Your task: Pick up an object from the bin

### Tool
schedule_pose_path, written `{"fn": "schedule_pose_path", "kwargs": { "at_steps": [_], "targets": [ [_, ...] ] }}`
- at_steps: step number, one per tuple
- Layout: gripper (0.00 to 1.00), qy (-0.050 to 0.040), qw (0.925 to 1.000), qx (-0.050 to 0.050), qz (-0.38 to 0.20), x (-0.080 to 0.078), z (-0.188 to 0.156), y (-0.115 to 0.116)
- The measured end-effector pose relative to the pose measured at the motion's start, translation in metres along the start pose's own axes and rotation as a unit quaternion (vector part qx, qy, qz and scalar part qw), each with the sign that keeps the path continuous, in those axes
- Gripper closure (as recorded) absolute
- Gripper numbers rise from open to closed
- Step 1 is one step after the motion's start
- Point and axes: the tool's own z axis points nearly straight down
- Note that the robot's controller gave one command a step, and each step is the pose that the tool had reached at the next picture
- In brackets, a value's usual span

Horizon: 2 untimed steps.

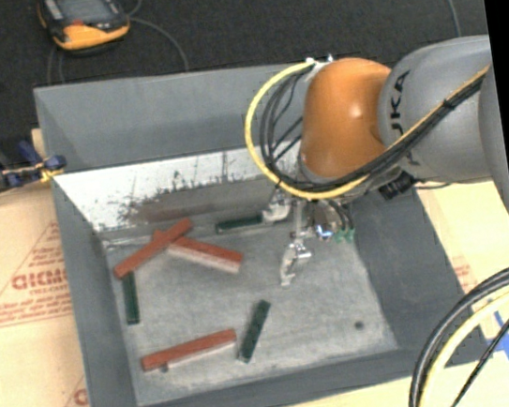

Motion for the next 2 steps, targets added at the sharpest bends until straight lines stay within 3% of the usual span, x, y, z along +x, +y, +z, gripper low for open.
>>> {"fn": "schedule_pose_path", "kwargs": {
  "at_steps": [1,2],
  "targets": [
    [0.00,0.0000,1.0000,0.000,0.000,0.000,0.000,0.000],
    [1.00,0.0045,0.9993,0.000,-0.037,-0.017,0.071,0.036]
  ]
}}
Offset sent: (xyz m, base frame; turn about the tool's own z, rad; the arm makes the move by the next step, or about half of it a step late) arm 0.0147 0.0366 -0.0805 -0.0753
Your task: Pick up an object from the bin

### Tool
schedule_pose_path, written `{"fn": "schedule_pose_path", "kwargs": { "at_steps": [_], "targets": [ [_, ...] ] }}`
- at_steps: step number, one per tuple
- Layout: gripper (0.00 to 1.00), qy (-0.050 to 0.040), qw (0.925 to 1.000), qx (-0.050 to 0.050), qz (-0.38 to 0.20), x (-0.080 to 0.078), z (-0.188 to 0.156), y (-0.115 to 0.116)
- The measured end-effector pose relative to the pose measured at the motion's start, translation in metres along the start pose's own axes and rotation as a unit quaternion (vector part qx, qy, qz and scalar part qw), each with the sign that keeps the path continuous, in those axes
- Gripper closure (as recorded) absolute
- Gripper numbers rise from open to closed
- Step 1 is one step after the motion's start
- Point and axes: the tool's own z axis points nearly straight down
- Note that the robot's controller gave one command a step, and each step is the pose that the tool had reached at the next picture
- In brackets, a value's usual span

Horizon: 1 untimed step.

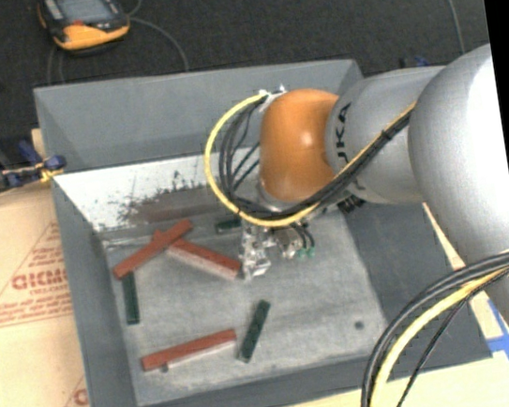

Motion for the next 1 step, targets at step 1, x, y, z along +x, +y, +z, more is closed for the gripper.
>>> {"fn": "schedule_pose_path", "kwargs": {
  "at_steps": [1],
  "targets": [
    [0.00,-0.0163,0.9999,0.000,0.000,-0.0051,0.0007,-0.0008]
  ]
}}
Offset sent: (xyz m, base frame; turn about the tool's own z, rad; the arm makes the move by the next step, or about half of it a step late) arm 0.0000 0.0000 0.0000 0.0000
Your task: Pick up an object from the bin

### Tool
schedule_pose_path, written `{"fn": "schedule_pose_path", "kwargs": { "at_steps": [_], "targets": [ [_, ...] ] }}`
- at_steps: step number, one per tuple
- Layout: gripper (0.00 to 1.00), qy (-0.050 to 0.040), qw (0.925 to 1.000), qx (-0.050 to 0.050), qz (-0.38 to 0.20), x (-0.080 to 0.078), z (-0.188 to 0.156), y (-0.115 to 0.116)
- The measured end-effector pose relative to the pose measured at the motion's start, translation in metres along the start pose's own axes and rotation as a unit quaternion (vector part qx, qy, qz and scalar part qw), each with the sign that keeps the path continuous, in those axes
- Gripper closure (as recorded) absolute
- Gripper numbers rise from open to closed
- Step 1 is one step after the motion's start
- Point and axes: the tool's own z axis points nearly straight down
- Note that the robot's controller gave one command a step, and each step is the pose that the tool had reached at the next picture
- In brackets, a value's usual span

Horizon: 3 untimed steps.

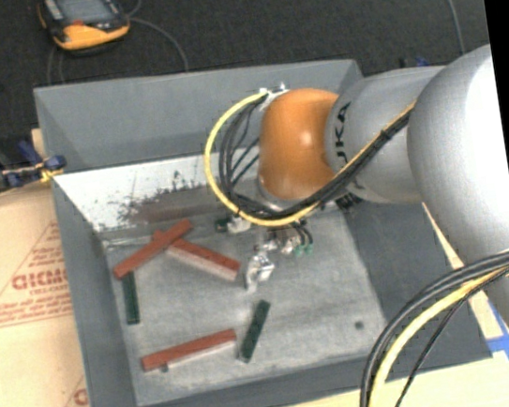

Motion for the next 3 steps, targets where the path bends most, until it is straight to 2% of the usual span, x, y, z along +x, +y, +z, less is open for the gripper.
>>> {"fn": "schedule_pose_path", "kwargs": {
  "at_steps": [1,2,3],
  "targets": [
    [0.00,0.0002,1.0000,0.000,0.000,0.000,0.000,0.000],
    [1.00,0.0128,0.9985,0.001,0.052,-0.010,-0.001,0.065],
    [1.00,0.0124,0.9986,0.001,0.052,-0.010,-0.001,0.065]
  ]
}}
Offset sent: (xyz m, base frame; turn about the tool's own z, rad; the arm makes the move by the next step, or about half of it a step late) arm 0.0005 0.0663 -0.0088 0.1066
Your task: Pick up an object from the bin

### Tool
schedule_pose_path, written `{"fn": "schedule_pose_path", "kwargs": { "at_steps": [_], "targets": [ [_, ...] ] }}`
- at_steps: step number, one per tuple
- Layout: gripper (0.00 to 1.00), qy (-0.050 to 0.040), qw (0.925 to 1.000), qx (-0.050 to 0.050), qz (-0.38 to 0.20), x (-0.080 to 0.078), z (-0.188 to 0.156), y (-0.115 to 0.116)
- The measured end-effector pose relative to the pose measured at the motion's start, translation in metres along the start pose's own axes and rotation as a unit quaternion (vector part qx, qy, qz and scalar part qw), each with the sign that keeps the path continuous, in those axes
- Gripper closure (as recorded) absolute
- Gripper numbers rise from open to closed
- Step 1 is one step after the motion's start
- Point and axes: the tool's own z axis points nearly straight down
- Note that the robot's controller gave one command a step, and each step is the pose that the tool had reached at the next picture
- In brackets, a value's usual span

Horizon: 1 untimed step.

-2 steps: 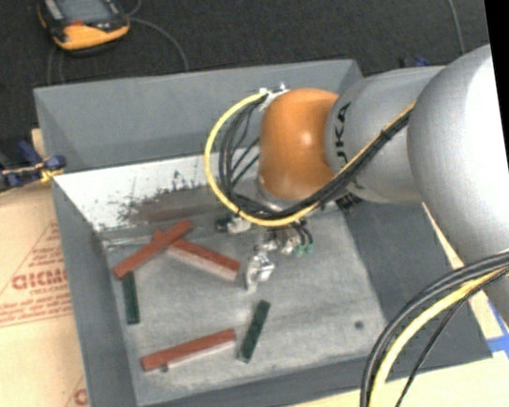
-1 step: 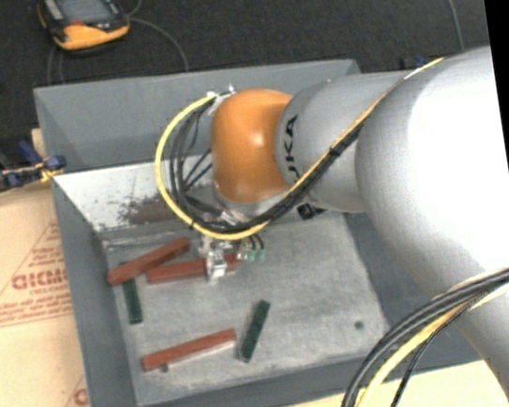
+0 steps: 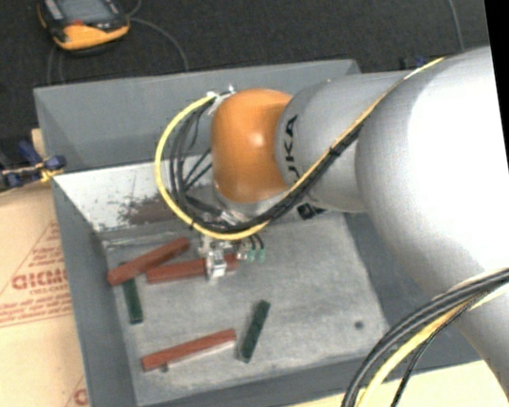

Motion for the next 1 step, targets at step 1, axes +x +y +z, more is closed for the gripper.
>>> {"fn": "schedule_pose_path", "kwargs": {
  "at_steps": [1],
  "targets": [
    [1.00,-0.0004,1.0000,0.000,-0.007,0.0095,-0.1228,0.0032]
  ]
}}
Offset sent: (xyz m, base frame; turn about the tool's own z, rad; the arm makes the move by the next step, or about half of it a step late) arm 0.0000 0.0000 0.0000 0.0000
